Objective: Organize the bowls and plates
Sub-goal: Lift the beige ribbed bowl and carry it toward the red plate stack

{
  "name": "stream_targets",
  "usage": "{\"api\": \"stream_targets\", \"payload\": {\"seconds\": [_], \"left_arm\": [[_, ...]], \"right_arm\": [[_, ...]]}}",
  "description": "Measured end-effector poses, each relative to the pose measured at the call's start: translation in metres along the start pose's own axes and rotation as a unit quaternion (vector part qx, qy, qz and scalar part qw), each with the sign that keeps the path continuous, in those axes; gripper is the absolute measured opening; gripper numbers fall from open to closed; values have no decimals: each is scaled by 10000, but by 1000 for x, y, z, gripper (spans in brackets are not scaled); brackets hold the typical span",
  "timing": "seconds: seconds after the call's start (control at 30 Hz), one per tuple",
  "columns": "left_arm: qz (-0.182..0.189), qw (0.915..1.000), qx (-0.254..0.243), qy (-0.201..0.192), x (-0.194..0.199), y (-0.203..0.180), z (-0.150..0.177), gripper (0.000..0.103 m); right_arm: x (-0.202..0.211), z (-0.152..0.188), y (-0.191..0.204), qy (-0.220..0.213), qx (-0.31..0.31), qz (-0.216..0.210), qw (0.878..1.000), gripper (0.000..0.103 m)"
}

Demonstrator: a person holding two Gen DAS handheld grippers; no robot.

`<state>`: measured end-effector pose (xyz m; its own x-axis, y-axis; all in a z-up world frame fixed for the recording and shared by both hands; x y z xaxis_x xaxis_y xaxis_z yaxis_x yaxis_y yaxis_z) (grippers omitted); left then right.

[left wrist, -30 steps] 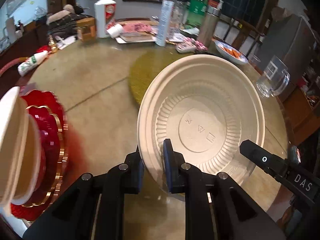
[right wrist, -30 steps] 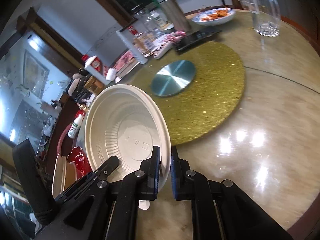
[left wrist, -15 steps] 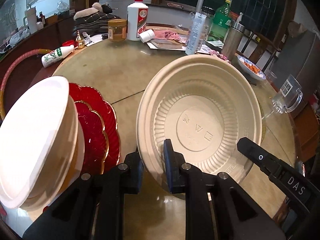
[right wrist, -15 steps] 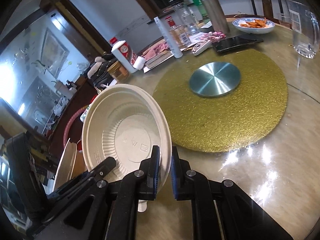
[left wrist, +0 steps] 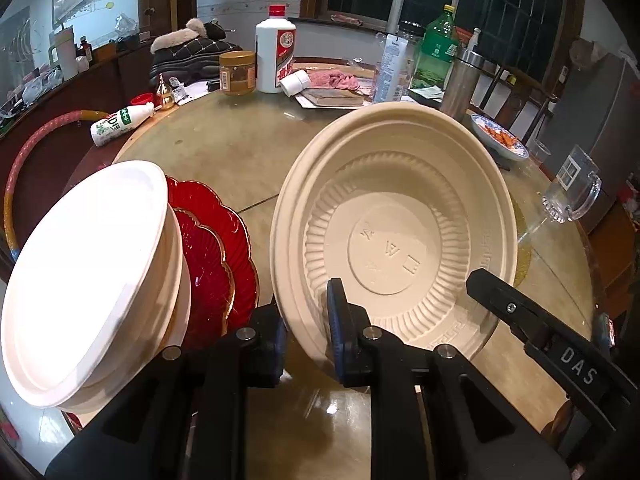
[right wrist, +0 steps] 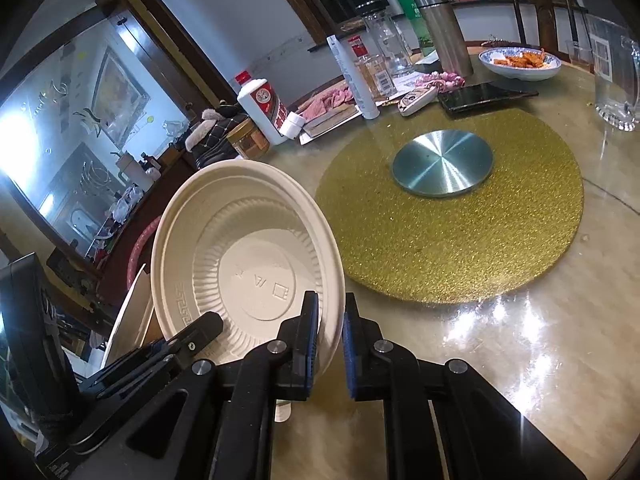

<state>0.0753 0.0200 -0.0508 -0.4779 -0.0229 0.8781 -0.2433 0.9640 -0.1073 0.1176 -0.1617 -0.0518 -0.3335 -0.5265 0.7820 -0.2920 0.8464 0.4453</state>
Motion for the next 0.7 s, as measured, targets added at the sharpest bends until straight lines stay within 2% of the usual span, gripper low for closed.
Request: {"api": "stream_targets", "payload": {"seconds": [0.4, 0.7], "left_arm": [[269, 9993, -49, -265, 26, 8, -3, 16], [374, 9970, 274, -617, 54, 40, -11, 16]], "right_arm": [[18, 0, 21, -283, 142, 206, 9993, 11], [28, -13, 62, -461, 528, 184, 9974, 11]]}}
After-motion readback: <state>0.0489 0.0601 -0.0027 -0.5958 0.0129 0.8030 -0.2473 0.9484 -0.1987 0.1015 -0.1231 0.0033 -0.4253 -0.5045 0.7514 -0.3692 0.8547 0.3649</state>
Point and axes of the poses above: each gripper's, at about its wrist camera, not at the fingertips, and x roughly against the way its jaws point, y to its left, z to its underside, the point moved 3 cm from there along -x, roughly the way its jaws point, and after that the axes turned 12 degrees about y, right-handed, at the moved point
